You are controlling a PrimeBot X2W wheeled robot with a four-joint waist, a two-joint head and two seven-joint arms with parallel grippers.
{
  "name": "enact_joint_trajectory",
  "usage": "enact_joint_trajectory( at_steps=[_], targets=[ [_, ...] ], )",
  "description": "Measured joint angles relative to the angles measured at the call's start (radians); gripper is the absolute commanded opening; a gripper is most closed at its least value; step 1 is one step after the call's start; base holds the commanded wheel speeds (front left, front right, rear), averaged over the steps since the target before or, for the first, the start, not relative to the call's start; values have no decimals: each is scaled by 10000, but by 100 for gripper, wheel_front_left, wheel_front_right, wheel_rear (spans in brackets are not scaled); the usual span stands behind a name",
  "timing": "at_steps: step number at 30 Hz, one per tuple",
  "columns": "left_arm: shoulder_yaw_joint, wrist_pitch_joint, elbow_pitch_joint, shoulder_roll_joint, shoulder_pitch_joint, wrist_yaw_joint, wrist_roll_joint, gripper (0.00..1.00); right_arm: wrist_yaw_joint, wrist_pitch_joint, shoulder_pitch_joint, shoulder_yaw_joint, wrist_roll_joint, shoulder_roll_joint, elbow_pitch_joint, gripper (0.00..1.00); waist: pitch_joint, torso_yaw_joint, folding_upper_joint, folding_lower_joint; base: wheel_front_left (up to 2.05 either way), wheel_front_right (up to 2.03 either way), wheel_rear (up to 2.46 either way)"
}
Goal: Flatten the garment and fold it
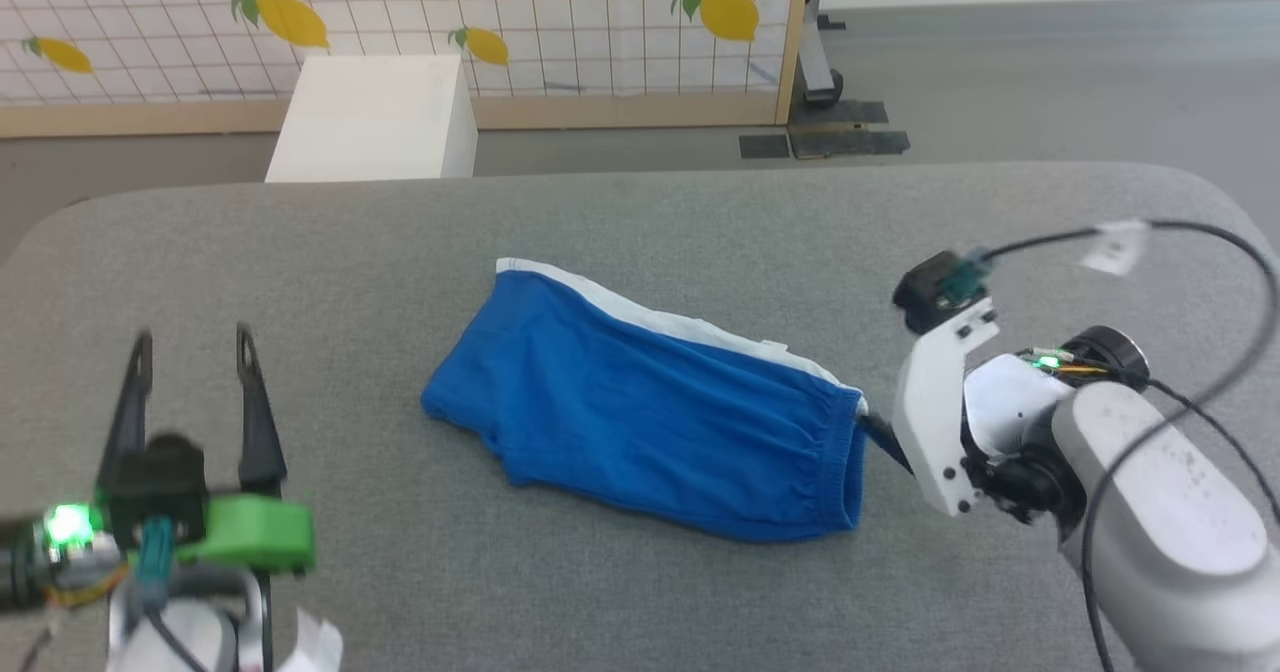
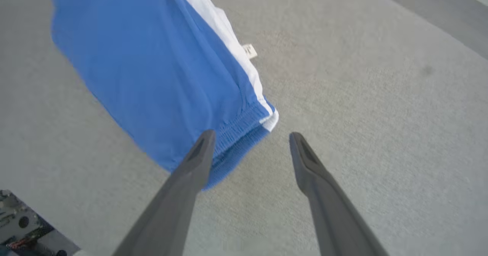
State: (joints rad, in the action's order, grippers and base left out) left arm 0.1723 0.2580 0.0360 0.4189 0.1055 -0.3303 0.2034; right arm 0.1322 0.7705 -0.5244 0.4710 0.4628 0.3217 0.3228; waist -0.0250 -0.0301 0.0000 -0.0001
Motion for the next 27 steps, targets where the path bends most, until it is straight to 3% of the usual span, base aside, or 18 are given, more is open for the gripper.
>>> enact_joint_trajectory(
  at_steps=[3, 7, 17, 21, 27],
  targets=[
    [-322, 2, -255, -366, -700, -4, -63, 100, 0, 1624, -561, 485, 610, 192, 882, 100, 100, 62, 0, 0, 0, 0, 0],
    [-535, 2, -447, -777, -919, 205, -349, 100, 0, 2683, -859, 407, 1081, 67, 1848, 100, 112, 281, 0, 0, 0, 0, 0],
    [-936, 2, -800, -1473, -853, 660, -917, 100, -2, 2092, -1250, -1534, 1070, -1375, 3990, 100, -489, 909, 0, 0, 0, 0, 0],
    [-1035, 2, -815, -1756, -842, 761, -1145, 100, -2, 1732, -1278, -1756, 483, -1480, 4738, 100, -813, 1178, 0, 0, 0, 0, 0],
    [-1350, 2, -807, -1971, -848, 932, -1235, 100, -2, 1603, -1311, -1590, 188, -1484, 4865, 100, -1167, 1424, 0, 0, 0, 0, 0]
  ],
)
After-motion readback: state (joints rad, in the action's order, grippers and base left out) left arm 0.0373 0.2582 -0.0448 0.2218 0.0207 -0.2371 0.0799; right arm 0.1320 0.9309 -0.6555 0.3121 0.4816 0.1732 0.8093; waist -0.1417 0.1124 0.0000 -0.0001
